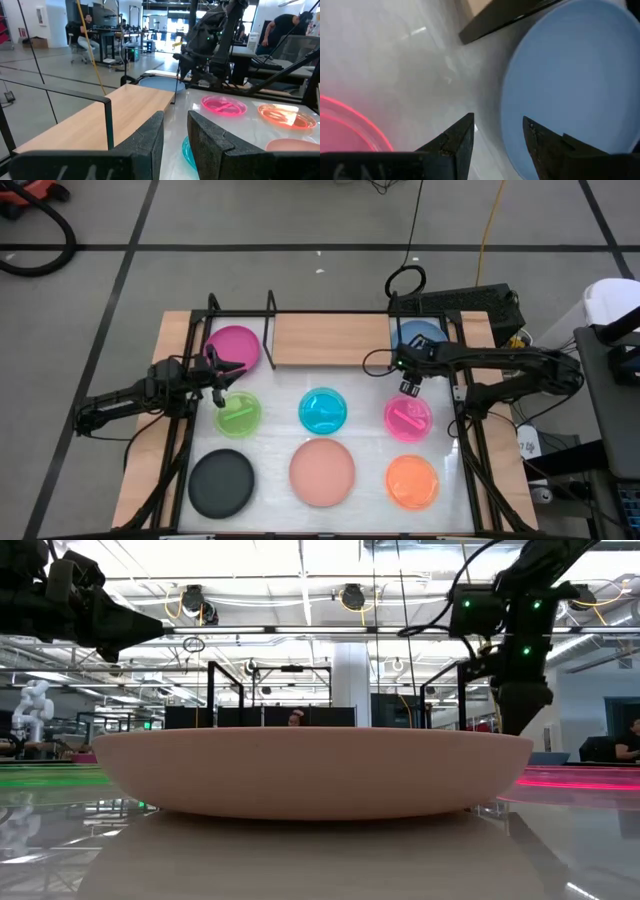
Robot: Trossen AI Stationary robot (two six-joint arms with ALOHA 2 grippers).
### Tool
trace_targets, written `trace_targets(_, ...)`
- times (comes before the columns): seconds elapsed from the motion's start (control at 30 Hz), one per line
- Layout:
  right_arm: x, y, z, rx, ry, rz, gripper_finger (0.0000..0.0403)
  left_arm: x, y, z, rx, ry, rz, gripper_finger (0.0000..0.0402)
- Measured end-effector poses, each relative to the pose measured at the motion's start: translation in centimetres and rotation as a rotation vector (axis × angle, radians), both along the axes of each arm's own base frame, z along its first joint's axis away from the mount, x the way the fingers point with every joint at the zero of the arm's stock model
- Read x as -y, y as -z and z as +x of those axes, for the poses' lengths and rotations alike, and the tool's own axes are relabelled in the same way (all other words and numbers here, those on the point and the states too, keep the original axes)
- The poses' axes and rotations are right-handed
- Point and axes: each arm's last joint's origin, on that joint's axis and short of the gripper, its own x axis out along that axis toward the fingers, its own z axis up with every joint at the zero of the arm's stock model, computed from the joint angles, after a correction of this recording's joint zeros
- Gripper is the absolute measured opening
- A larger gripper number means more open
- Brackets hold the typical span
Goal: Place and stack plates onto a shelf
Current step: Put the large blue plate on the shelf
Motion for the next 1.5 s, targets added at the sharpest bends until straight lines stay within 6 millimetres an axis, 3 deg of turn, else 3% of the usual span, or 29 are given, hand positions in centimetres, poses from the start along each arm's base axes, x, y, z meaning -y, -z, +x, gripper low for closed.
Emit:
trace_targets(0.3,1.0,1.3,1.6,0.023,-0.042,-0.023,0.0152,0.0,0.0,0.0,0.0,0.0,0.0,0.0092)
trace_targets(0.83,1.4,0.9,3.2,0.194,-0.113,-0.026,0.0152,0.0,0.0,0.0,0.0,0.0,0.0,0.0092)
trace_targets(1.3,1.1,1.4,1.3,-0.019,-0.004,-0.066,0.0152,0.0,0.0,0.0,0.0,0.0,0.0,0.0092)
trace_targets(1.5,1.0,3.3,0.0,-0.031,0.032,-0.055,0.0152,0.0,0.0,0.0,0.0,0.0,0.0,0.0092)
